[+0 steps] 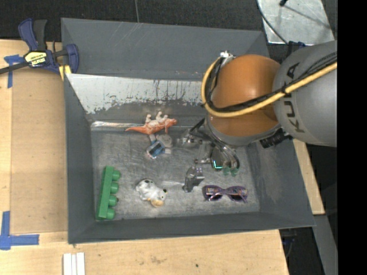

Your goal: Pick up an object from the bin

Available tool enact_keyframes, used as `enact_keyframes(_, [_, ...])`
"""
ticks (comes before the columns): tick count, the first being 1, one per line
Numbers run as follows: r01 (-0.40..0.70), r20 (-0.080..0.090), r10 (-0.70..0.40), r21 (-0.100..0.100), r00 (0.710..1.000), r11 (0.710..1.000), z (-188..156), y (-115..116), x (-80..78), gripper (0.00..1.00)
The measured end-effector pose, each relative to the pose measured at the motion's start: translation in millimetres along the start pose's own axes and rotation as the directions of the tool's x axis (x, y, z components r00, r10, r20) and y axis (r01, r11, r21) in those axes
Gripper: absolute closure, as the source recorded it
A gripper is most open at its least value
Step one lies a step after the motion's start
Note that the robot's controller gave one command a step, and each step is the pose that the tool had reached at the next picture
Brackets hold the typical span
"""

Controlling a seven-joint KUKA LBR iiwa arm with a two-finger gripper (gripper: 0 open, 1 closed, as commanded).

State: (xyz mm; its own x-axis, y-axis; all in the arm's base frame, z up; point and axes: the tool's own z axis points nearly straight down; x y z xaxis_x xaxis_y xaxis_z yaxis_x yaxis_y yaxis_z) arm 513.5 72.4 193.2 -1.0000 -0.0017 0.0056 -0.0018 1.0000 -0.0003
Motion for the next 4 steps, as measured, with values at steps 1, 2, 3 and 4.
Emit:
enact_keyframes(1, [-0.002,0.008,0.002,-0.001,1.000,1.000,-4.1,-0.2,-1.8,0.00])
enact_keyframes(2, [-0.052,0.012,0.052,-0.002,0.999,0.999,80.6,35.7,15.2,0.00])
enact_keyframes(3, [-0.011,0.004,0.011,0.001,1.000,1.000,77.7,48.5,22.3,0.00])
enact_keyframes(4, [-0.116,0.006,0.116,-0.002,0.993,0.993,79.1,60.8,24.9,0.00])
